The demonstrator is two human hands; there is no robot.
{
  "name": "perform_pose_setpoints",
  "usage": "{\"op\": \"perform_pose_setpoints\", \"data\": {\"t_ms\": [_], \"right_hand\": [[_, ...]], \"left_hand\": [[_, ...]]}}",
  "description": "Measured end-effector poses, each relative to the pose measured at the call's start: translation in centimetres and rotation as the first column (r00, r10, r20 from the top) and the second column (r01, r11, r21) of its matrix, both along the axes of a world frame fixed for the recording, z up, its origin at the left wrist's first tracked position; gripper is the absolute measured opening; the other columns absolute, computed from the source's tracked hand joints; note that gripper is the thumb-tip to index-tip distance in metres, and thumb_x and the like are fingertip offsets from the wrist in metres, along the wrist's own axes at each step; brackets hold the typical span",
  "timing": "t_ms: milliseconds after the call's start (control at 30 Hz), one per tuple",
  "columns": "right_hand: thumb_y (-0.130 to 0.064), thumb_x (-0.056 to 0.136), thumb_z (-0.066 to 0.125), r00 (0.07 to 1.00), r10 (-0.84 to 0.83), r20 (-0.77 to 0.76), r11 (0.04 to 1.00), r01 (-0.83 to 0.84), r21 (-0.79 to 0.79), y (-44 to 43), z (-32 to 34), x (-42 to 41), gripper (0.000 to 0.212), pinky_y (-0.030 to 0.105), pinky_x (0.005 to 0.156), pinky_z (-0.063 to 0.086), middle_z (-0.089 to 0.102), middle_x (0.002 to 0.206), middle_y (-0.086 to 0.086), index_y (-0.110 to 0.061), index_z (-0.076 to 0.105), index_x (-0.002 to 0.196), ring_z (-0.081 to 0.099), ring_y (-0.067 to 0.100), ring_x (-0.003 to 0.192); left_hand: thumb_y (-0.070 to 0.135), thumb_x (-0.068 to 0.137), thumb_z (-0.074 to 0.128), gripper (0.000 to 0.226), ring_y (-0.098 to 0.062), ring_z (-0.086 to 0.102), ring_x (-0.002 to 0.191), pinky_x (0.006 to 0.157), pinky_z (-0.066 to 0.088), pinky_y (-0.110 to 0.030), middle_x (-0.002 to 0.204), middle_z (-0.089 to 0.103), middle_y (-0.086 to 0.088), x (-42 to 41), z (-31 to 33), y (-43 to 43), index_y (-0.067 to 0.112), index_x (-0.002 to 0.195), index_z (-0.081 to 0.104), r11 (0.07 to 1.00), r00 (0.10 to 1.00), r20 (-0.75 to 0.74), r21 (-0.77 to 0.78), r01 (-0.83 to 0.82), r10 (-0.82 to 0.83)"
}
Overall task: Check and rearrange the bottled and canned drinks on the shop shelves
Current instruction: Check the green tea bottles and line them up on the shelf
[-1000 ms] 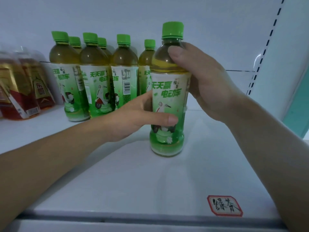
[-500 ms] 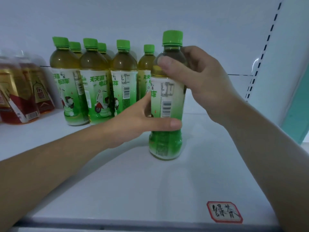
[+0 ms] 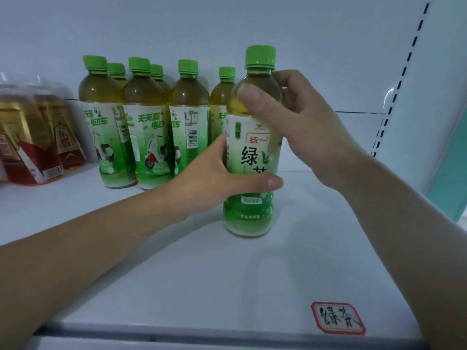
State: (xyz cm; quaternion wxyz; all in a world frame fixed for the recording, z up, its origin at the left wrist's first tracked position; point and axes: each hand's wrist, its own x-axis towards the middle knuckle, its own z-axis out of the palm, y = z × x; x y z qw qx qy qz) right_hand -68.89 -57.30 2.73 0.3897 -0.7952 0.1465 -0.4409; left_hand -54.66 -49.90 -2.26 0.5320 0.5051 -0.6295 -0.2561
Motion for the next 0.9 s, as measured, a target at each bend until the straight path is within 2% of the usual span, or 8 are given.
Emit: {"op": "perform_pose_setpoints", "data": {"t_ms": [67, 167, 333, 400, 500, 633, 767, 900], "right_hand": [[-0.052, 0.087, 0.070, 0.997, 0.073, -0.030, 0.997, -0.073, 0.020, 0.1, -0.2, -0.1, 0.045, 0.023, 0.082, 0.055, 0.073, 0.104, -0.015, -0.027, 0.061, 0.123, 0.071, 0.001, 0.095], [-0.044, 0.084, 0.078, 0.999, 0.032, -0.009, 0.999, -0.032, -0.041, -0.1, -0.1, 0.0, 0.039, 0.023, 0.078, 0.056, 0.073, 0.098, -0.017, -0.026, 0.065, 0.116, 0.070, 0.000, 0.093], [-0.062, 0.068, 0.084, 0.990, -0.141, 0.011, 0.985, 0.141, -0.101, -0.5, -0.2, 0.2, 0.056, 0.032, 0.088, 0.058, 0.071, 0.103, -0.014, -0.031, 0.059, 0.108, 0.069, 0.001, 0.095], [-0.064, 0.069, 0.080, 0.992, -0.128, -0.007, 0.988, 0.127, -0.084, -0.5, -0.2, 0.2, 0.061, 0.032, 0.088, 0.057, 0.070, 0.106, -0.013, -0.030, 0.057, 0.114, 0.068, 0.002, 0.096], [-0.065, 0.076, 0.071, 0.998, -0.047, -0.043, 0.999, 0.045, -0.030, -0.4, -0.2, 0.0, 0.060, 0.031, 0.092, 0.055, 0.071, 0.110, -0.013, -0.030, 0.056, 0.122, 0.069, 0.002, 0.100], [-0.067, 0.082, 0.060, 0.993, -0.040, -0.115, 0.998, 0.033, -0.062, 0.1, -0.4, 0.0, 0.044, 0.030, 0.092, 0.055, 0.072, 0.103, -0.017, -0.036, 0.060, 0.112, 0.068, -0.003, 0.096], [-0.067, 0.069, 0.064, 0.995, 0.006, -0.103, 0.998, -0.012, -0.059, 0.3, -0.4, 0.0, 0.053, 0.029, 0.086, 0.056, 0.072, 0.102, -0.017, -0.037, 0.058, 0.113, 0.069, -0.001, 0.095], [-0.049, 0.062, 0.079, 0.982, 0.129, -0.138, 0.990, -0.135, -0.037, -0.1, -0.8, -0.1, 0.071, 0.037, 0.087, 0.061, 0.070, 0.109, -0.015, -0.035, 0.048, 0.124, 0.070, 0.003, 0.099]], "left_hand": [[0.023, 0.059, 0.092, 0.071, -0.007, 0.070, 0.103, 0.083, 0.056, -0.021, 0.108, 0.075, 0.009, 0.7, 0.1, 0.1, 0.025, 0.120, 0.056, 0.999, 1.000, -0.003, 0.038, 0.019, -0.019], [0.014, 0.067, 0.079, 0.061, -0.017, 0.068, 0.112, 0.097, 0.054, -0.030, 0.117, 0.073, 0.000, 1.2, 0.0, 0.1, 0.020, 0.124, 0.057, 0.997, 0.998, -0.024, 0.058, 0.060, -0.058], [0.033, 0.062, 0.092, 0.075, 0.003, 0.065, 0.109, 0.090, 0.053, -0.019, 0.116, 0.069, 0.022, 0.4, -0.1, 0.0, 0.041, 0.123, 0.048, 0.995, 0.988, 0.153, 0.096, -0.018, 0.003], [0.029, 0.061, 0.089, 0.070, -0.004, 0.068, 0.108, 0.091, 0.054, -0.024, 0.114, 0.073, 0.014, 0.7, -0.2, -0.1, 0.033, 0.122, 0.054, 0.995, 0.996, 0.094, 0.096, -0.013, 0.004], [0.017, 0.069, 0.085, 0.062, -0.010, 0.069, 0.108, 0.088, 0.055, -0.022, 0.114, 0.074, 0.007, 1.4, 0.0, 0.1, 0.022, 0.124, 0.057, 0.994, 0.998, 0.035, 0.103, 0.042, -0.045], [0.004, 0.072, 0.076, 0.058, -0.013, 0.068, 0.111, 0.088, 0.053, -0.020, 0.116, 0.074, 0.003, 2.1, 0.1, 0.4, 0.018, 0.125, 0.056, 0.985, 0.992, 0.035, 0.134, 0.112, -0.118], [0.006, 0.072, 0.070, 0.054, -0.015, 0.068, 0.111, 0.089, 0.054, -0.022, 0.115, 0.074, 0.000, 2.4, -0.1, 0.1, 0.017, 0.123, 0.057, 0.983, 0.989, 0.045, 0.124, 0.135, -0.141], [0.006, 0.072, 0.073, 0.058, -0.018, 0.068, 0.110, 0.092, 0.056, -0.030, 0.116, 0.072, -0.006, 2.3, -0.5, -0.2, 0.015, 0.127, 0.056, 0.992, 0.993, 0.039, 0.066, 0.107, -0.110]]}}
